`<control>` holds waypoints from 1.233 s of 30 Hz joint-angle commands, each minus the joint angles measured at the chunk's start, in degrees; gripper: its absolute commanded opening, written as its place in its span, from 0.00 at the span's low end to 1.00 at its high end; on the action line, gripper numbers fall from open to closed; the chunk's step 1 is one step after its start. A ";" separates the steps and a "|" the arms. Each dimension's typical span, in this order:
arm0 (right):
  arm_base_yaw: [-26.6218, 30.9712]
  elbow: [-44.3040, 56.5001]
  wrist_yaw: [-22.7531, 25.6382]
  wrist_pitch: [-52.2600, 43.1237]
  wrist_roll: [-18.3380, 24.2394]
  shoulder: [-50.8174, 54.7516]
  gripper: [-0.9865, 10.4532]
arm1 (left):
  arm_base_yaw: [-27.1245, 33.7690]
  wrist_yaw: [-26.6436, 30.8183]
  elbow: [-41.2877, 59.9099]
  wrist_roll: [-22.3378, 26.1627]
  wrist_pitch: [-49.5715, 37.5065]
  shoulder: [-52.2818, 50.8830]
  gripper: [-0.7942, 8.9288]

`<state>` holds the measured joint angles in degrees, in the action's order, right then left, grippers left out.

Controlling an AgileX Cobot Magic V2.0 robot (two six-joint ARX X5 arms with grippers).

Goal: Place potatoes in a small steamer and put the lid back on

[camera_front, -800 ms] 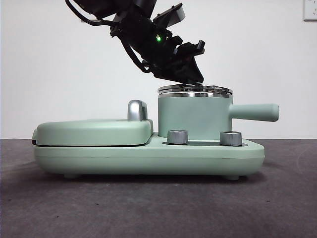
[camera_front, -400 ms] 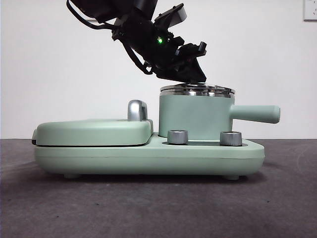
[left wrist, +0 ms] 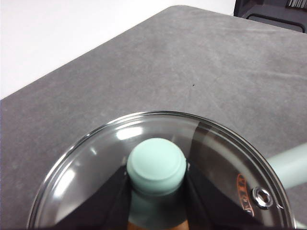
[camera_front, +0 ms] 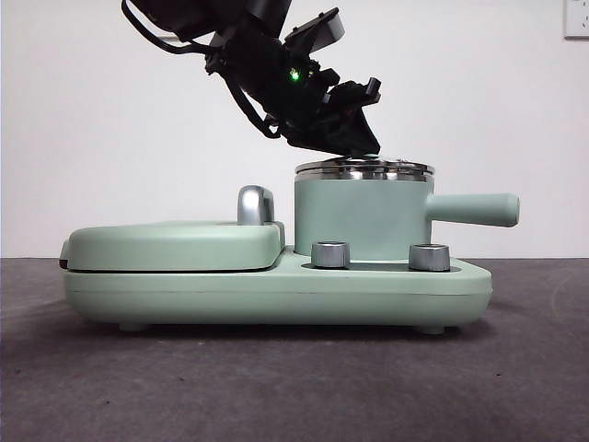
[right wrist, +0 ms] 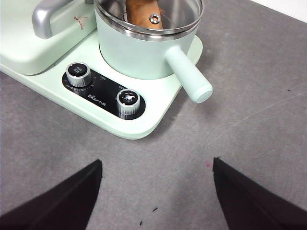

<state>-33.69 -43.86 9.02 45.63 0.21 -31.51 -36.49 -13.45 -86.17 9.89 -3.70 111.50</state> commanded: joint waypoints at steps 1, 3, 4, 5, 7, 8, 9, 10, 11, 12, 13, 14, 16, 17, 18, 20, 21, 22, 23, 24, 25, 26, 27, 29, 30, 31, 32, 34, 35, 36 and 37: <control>-0.31 -0.24 0.09 -0.61 0.44 -0.13 0.40 | -0.96 -1.14 -0.22 0.50 2.97 2.01 0.12; -0.31 -0.24 0.07 -0.59 0.44 -0.13 0.40 | -0.96 -1.14 -0.24 0.28 2.75 1.99 0.16; -0.31 -0.24 0.07 -0.59 0.44 -0.13 0.40 | -0.96 -1.14 -0.24 0.11 2.67 1.86 0.21; -0.31 -0.24 0.07 -0.59 0.44 -0.13 0.40 | -0.96 -1.16 -0.24 -0.09 2.62 1.73 0.26; -0.31 -0.24 0.07 -0.59 0.44 -0.13 0.40 | -0.96 -1.16 -0.24 -0.26 2.69 1.33 0.33; -0.31 -0.24 0.07 -0.59 0.44 -0.13 0.40 | -0.96 -1.16 -0.24 -0.35 2.71 1.03 0.34; -0.31 -0.24 0.07 -0.59 0.44 -0.13 0.40 | -0.96 -1.14 -0.24 -0.35 2.84 0.46 0.34; -0.31 -0.24 0.07 -0.59 0.44 -0.13 0.40 | -0.96 -1.16 -0.24 -0.37 2.84 -0.04 0.34; -0.31 -0.24 0.07 -0.59 0.44 -0.13 0.40 | -0.92 -1.16 -0.24 -0.44 2.89 -0.74 0.34; -0.31 -0.24 0.07 -0.59 0.44 -0.13 0.40 | -0.79 -1.16 -0.24 -0.57 2.89 -1.70 0.34; -0.31 -0.24 0.07 -0.61 0.44 -0.13 0.40 | -0.68 -1.16 -0.24 -0.55 2.91 -2.64 0.34; -0.31 -0.24 0.07 -0.61 0.44 -0.13 0.40 | -0.61 -1.16 -0.24 -0.57 3.04 -3.56 0.34; -0.31 -0.28 0.04 -0.61 0.44 -0.13 0.40 | -0.15 -1.20 -0.24 -0.57 4.28 -6.03 0.34; -0.31 -0.31 0.02 -0.63 0.44 -0.13 0.40 | 0.13 -1.22 -0.24 -0.66 5.22 -7.17 0.34; -0.31 -0.35 0.00 -0.66 0.44 -0.13 0.40 | 0.52 -1.25 -0.24 -1.11 6.78 -8.68 0.34; -0.31 -0.39 -0.20 -0.85 0.44 -0.13 0.40 | 1.49 -1.81 -0.24 -2.91 10.29 -11.41 0.34; -0.31 -0.39 -0.57 -1.03 0.44 -0.15 0.40 | 2.12 -2.40 -0.24 -4.57 12.41 -12.83 0.34; -0.31 -0.39 -1.16 -1.25 0.44 -0.17 0.40 | 2.93 -3.69 -0.24 -6.40 14.88 -14.29 0.34; -0.31 -0.39 -1.88 -1.46 0.44 -0.20 0.40 | 3.69 -5.22 -0.22 -7.67 17.00 -15.47 0.34; -0.31 -0.39 -2.89 -1.81 0.44 -0.22 0.40 | 4.66 -7.19 -0.22 -8.79 19.43 -16.72 0.34; -0.31 -0.39 -3.78 -2.23 0.42 -0.28 0.40 | 5.60 -8.81 0.02 -9.51 21.81 -18.12 0.34; -0.31 -0.39 -4.37 -2.49 0.42 -0.37 0.40 | 6.29 -9.77 0.55 -9.55 23.32 -19.39 0.34; -0.31 -0.39 -5.01 -3.04 0.37 -0.79 0.40 | 7.02 -10.25 1.55 -9.57 24.55 -20.94 0.34; -0.31 -0.39 -5.20 -3.67 0.22 -1.88 0.40 | 8.26 -10.23 4.00 -9.57 26.34 -24.33 0.34; -0.31 -0.39 -5.18 -3.96 0.24 -2.40 0.40 | 8.83 -10.23 5.64 -9.86 26.82 -26.29 0.34; -0.31 -0.39 -5.20 -4.07 0.24 -3.08 0.40 | 9.42 -10.21 7.50 -10.49 26.93 -28.39 0.34; -0.31 -0.39 -5.35 -4.31 0.26 -3.76 0.40 | 9.94 -10.21 9.33 -11.02 26.80 -30.29 0.34; -0.31 -0.39 -6.60 -5.33 0.26 -5.46 0.40 | 11.13 -10.14 13.73 -11.82 26.62 -34.73 0.34; -0.31 -0.39 -7.21 -6.03 0.26 -6.21 0.40 | 11.67 -10.14 15.74 -12.24 26.58 -36.81 0.34; -0.31 -0.39 -7.76 -6.82 0.26 -6.97 0.40 | 12.17 -10.14 17.75 -12.59 26.45 -38.77 0.34; -0.31 -0.39 -8.02 -8.02 0.26 -7.96 0.40 | 12.79 -10.03 20.46 -13.14 26.38 -41.51 0.34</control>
<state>-33.65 -43.86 1.21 38.79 0.19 -38.87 -23.73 -23.11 -67.18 -1.78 23.27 71.24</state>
